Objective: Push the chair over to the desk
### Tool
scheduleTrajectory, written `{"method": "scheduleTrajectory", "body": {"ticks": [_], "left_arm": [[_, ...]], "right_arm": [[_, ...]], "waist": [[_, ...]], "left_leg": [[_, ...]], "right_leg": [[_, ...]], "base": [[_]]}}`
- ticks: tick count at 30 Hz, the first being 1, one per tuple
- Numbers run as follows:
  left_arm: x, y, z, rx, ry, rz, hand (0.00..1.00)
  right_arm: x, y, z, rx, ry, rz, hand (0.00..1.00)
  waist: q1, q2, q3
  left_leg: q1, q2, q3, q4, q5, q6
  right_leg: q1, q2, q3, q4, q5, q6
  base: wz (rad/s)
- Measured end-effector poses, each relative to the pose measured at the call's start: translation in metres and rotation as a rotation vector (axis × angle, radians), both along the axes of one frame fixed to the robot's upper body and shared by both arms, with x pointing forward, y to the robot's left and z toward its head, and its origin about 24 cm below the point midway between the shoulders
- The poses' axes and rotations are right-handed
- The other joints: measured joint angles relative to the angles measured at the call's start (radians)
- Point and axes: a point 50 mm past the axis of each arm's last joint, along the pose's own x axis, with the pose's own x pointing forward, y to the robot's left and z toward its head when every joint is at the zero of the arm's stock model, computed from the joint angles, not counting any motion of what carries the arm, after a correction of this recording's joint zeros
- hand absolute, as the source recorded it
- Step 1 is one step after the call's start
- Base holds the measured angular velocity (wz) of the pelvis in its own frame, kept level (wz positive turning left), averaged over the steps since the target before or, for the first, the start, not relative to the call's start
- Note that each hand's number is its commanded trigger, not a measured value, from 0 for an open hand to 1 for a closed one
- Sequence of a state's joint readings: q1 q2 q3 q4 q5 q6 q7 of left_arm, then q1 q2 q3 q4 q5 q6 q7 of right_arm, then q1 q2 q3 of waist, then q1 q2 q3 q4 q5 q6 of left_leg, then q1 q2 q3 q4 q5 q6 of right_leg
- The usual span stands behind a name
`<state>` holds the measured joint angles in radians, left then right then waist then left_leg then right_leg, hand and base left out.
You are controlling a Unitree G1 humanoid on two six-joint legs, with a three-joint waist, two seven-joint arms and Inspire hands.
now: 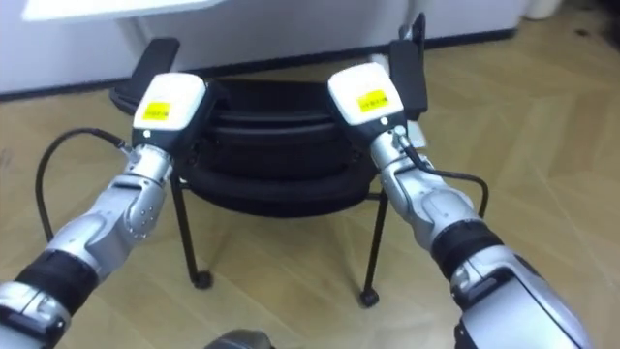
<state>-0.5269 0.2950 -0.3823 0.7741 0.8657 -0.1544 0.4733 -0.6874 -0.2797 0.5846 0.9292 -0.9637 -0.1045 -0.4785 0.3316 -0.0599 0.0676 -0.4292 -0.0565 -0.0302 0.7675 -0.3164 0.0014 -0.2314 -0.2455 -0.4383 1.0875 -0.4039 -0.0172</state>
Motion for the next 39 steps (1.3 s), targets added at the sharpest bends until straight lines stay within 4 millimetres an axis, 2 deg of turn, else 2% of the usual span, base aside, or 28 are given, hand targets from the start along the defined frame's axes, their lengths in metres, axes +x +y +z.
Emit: {"method": "scheduleTrajectory", "body": {"ticks": [1, 2, 3, 4, 5, 6, 7, 8, 9, 10, 11, 12, 13, 14, 17, 23, 25, 27, 28, 29, 30, 32, 34, 35, 36, 37, 38, 39], "left_arm": [[0.001, 0.001, 0.001, 0.004, -0.006, 0.001, 1.0], [0.001, 0.002, 0.002, 0.008, -0.02, 0.003, 1.0], [0.002, 0.003, 0.003, 0.008, -0.027, 0.005, 1.0], [0.002, 0.004, 0.005, 0.004, -0.041, 0.006, 1.0], [0.003, 0.006, 0.006, -0.001, -0.047, 0.011, 1.0], [0.007, 0.007, 0.008, -0.006, -0.049, 0.016, 1.0], [0.011, 0.009, 0.011, -0.011, -0.052, 0.03, 1.0], [0.012, 0.012, 0.012, -0.008, -0.051, 0.04, 1.0], [0.012, 0.016, 0.011, 0.009, -0.042, 0.04, 1.0], [0.011, 0.019, 0.012, 0.025, -0.054, 0.039, 1.0], [0.011, 0.02, 0.016, 0.027, -0.077, 0.035, 1.0], [0.011, 0.02, 0.017, 0.027, -0.084, 0.034, 1.0], [0.011, 0.019, 0.019, 0.021, -0.101, 0.042, 1.0], [0.012, 0.017, 0.019, 0.015, -0.104, 0.052, 1.0], [0.011, 0.015, 0.019, 0.01, -0.114, 0.059, 1.0], [0.01, 0.015, 0.016, 0.015, -0.109, 0.068, 1.0], [0.004, 0.018, 0.01, 0.024, -0.109, 0.079, 1.0], [0.002, 0.015, 0.005, 0.032, -0.096, 0.072, 1.0], [0.0, 0.012, 0.002, 0.036, -0.087, 0.066, 1.0], [-0.001, 0.01, -0.001, 0.037, -0.072, 0.064, 1.0], [-0.001, 0.008, -0.003, 0.034, -0.064, 0.065, 1.0], [-0.003, 0.004, -0.007, 0.022, -0.048, 0.065, 1.0], [-0.004, 0.001, -0.01, 0.012, -0.037, 0.067, 1.0], [-0.004, -0.001, -0.011, 0.005, -0.034, 0.064, 1.0], [-0.004, -0.002, -0.011, 0.005, -0.033, 0.063, 1.0], [-0.003, -0.006, -0.01, -0.001, -0.03, 0.053, 1.0], [0.0, -0.012, -0.008, 0.002, -0.02, 0.037, 1.0], [0.0, -0.016, -0.009, 0.0, -0.015, 0.032, 1.0]], "right_arm": [[0.0, 0.001, 0.0, 0.002, -0.003, -0.003, 1.0], [0.001, 0.003, 0.001, 0.004, -0.012, -0.005, 1.0], [0.002, 0.004, 0.002, 0.006, -0.014, -0.005, 1.0], [0.004, 0.008, 0.005, 0.009, -0.025, 0.002, 1.0], [0.005, 0.01, 0.007, 0.003, -0.03, 0.009, 1.0], [0.007, 0.011, 0.009, -0.001, -0.036, 0.01, 1.0], [0.009, 0.017, 0.012, 0.002, -0.041, 0.012, 1.0], [0.01, 0.021, 0.012, 0.006, -0.037, 0.017, 1.0], [0.009, 0.025, 0.007, 0.013, -0.008, 0.015, 1.0], [0.007, 0.028, 0.004, 0.034, 0.003, 0.014, 1.0], [0.009, 0.029, 0.007, 0.038, 0.001, 0.016, 1.0], [0.01, 0.029, 0.009, 0.038, 0.0, 0.015, 1.0], [0.013, 0.029, 0.014, 0.032, -0.014, 0.018, 1.0], [0.015, 0.029, 0.017, 0.026, -0.015, 0.019, 1.0], [0.017, 0.028, 0.02, 0.017, -0.012, 0.025, 1.0], [0.017, 0.028, 0.019, 0.0, 0.021, 0.039, 1.0], [0.016, 0.032, 0.015, -0.008, 0.046, 0.05, 1.0], [0.012, 0.029, 0.01, -0.002, 0.068, 0.046, 1.0], [0.01, 0.027, 0.005, 0.004, 0.083, 0.041, 1.0], [0.008, 0.024, 0.001, 0.006, 0.101, 0.034, 1.0], [0.007, 0.023, 0.0, 0.006, 0.107, 0.032, 1.0], [0.005, 0.018, -0.003, 0.003, 0.11, 0.029, 1.0], [0.005, 0.016, -0.003, -0.004, 0.113, 0.028, 1.0], [0.005, 0.013, -0.004, -0.008, 0.114, 0.028, 1.0], [0.005, 0.012, -0.004, -0.01, 0.114, 0.027, 1.0], [0.005, 0.006, -0.003, -0.014, 0.108, 0.024, 1.0], [0.004, -0.002, -0.004, -0.011, 0.105, 0.012, 1.0], [0.003, -0.005, -0.005, -0.01, 0.103, 0.008, 1.0]], "waist": [[0.009, 0.002, -0.0003], [0.017, 0.016, 0.0097], [0.025, 0.034, 0.017], [0.044, 0.035, 0.017], [0.05, 0.032, 0.0176], [0.054, 0.027, 0.0171], [0.057, 0.022, 0.0207], [0.056, 0.016, 0.0244], [0.055, 0.008, 0.0268], [0.061, 0.0, 0.0244], [0.062, -0.002, 0.0234], [0.066, -0.001, 0.0233], [0.076, 0.005, 0.0265], [0.071, 0.008, 0.0259], [0.057, 0.005, 0.0276], [0.04, -0.001, 0.0299], [0.033, 0.004, 0.028], [0.02, 0.014, 0.0272], [0.018, 0.015, 0.0271], [0.015, 0.024, 0.0268], [0.012, 0.031, 0.0272], [-0.004, 0.047, 0.026], [-0.029, 0.046, 0.0264], [-0.045, 0.038, 0.0301], [-0.059, 0.035, 0.0308], [-0.088, 0.029, 0.0347], [-0.101, 0.01, 0.0379], [-0.106, 0.002, 0.036]], "left_leg": [[0.006, -0.004, -0.025, -0.001, -0.005, -0.002], [0.023, 0.003, -0.074, -0.005, -0.014, -0.009], [0.03, 0.008, -0.101, -0.003, -0.026, -0.007], [0.033, 0.014, -0.118, -0.008, -0.039, -0.011], [0.033, 0.015, -0.12, -0.01, -0.04, -0.014], [0.034, 0.011, -0.132, -0.012, -0.04, -0.017], [0.045, 0.008, -0.147, -0.007, -0.045, -0.035], [0.057, 0.011, -0.154, -0.003, -0.054, -0.043], [0.076, 0.025, -0.17, 0.015, -0.081, -0.063], [0.078, 0.054, -0.154, 0.048, -0.107, -0.091], [0.072, 0.09, -0.138, 0.075, -0.119, -0.102], [0.072, 0.108, -0.131, 0.078, -0.12, -0.103], [0.072, 0.136, -0.113, 0.075, -0.12, -0.105], [0.076, 0.154, -0.092, 0.061, -0.121, -0.114], [0.081, 0.168, -0.074, 0.033, -0.112, -0.133], [0.112, 0.176, -0.062, 0.009, -0.116, -0.134], [0.146, 0.192, -0.064, 0.013, -0.123, -0.145], [0.146, 0.203, -0.063, 0.084, -0.111, -0.127], [0.125, 0.202, -0.066, 0.161, -0.08, -0.103], [0.112, 0.201, -0.076, 0.225, -0.053, -0.095], [0.107, 0.2, -0.08, 0.245, -0.044, -0.093], [0.106, 0.194, -0.075, 0.271, -0.041, -0.094], [0.101, 0.179, -0.068, 0.265, -0.041, -0.094], [0.095, 0.172, -0.056, 0.257, -0.042, -0.093], [0.089, 0.16, -0.054, 0.244, -0.05, -0.093], [0.065, 0.127, -0.044, 0.18, -0.057, -0.079], [0.041, 0.084, -0.019, 0.075, -0.053, -0.073], [0.032, 0.063, -0.011, 0.016, -0.039, -0.067]], "right_leg": [[-0.015, 0.005, 0.003, 0.029, 0.047, -0.007], [-0.043, 0.023, 0.02, 0.072, 0.128, 0.003], [-0.06, 0.039, 0.042, 0.087, 0.129, 0.004], [-0.116, 0.051, 0.084, 0.088, 0.047, 0.02], [-0.152, 0.042, 0.101, 0.079, 0.016, 0.023], [-0.206, 0.011, 0.118, 0.013, -0.007, 0.033], [-0.242, -0.015, 0.137, -0.105, -0.008, 0.04], [-0.251, -0.023, 0.144, -0.172, -0.002, 0.044], [-0.257, -0.033, 0.15, -0.263, 0.055, 0.039], [-0.246, -0.014, 0.143, -0.271, 0.099, 0.016], [-0.238, 0.013, 0.131, -0.265, 0.119, -0.016], [-0.237, 0.028, 0.127, -0.267, 0.116, -0.025], [-0.238, 0.045, 0.121, -0.272, 0.115, -0.041], [-0.239, 0.051, 0.113, -0.272, 0.111, -0.049], [-0.238, 0.05, 0.105, -0.27, 0.101, -0.057], [-0.221, 0.06, 0.101, -0.27, 0.087, -0.057], [-0.198, 0.097, 0.131, -0.269, 0.069, -0.062], [-0.17, 0.113, 0.14, -0.265, 0.05, -0.065], [-0.152, 0.112, 0.139, -0.253, 0.034, -0.064], [-0.13, 0.114, 0.137, -0.245, 0.021, -0.062], [-0.119, 0.114, 0.135, -0.242, 0.016, -0.06], [-0.103, 0.105, 0.142, -0.223, 0.002, -0.052], [-0.101, 0.088, 0.148, -0.22, 0.004, -0.048], [-0.103, 0.08, 0.161, -0.222, 0.01, -0.047], [-0.102, 0.072, 0.165, -0.224, 0.012, -0.044], [-0.105, 0.071, 0.191, -0.236, 0.01, -0.02], [-0.12, 0.072, 0.251, -0.244, 0.018, -0.001], [-0.127, 0.075, 0.279, -0.252, 0.024, 0.01]], "base": [[0.58], [0.41], [0.2], [0.07], [0.27], [0.5], [0.51], [0.41], [0.26], [0.26], [0.07], [-0.14], [-0.14], [-0.06], [0.09], [0.01], [-0.02], [0.18], [0.15], [0.1], [0.06], [0.06], [0.17], [0.33], [0.58], [0.65], [0.53], [-0.11]]}}
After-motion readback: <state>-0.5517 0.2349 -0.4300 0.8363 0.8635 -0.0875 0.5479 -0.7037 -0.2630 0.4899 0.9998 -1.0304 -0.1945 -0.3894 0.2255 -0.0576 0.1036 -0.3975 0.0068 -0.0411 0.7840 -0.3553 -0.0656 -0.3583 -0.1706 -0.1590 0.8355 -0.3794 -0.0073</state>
